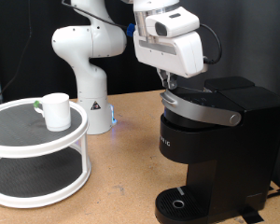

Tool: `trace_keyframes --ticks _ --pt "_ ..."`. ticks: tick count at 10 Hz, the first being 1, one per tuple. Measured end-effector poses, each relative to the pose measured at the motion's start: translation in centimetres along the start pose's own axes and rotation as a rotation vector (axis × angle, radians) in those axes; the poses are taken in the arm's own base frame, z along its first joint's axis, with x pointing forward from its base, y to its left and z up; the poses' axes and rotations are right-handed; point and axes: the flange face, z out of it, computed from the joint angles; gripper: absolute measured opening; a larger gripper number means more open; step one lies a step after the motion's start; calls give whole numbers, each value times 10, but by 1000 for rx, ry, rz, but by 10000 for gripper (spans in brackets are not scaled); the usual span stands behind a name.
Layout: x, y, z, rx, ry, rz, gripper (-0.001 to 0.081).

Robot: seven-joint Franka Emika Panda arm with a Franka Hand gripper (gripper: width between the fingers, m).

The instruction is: Make a cup of coffee with the keurig machine

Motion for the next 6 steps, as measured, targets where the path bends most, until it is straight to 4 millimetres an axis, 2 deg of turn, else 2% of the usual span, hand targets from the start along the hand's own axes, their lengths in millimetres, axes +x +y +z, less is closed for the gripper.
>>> trace_keyframes --ticks 2,5,6 --pt "-1 -1 6 -21 -33 39 2" --pt "4 -4 37 -41 -149 111 2" --pt "6 -2 38 -50 -156 125 2"
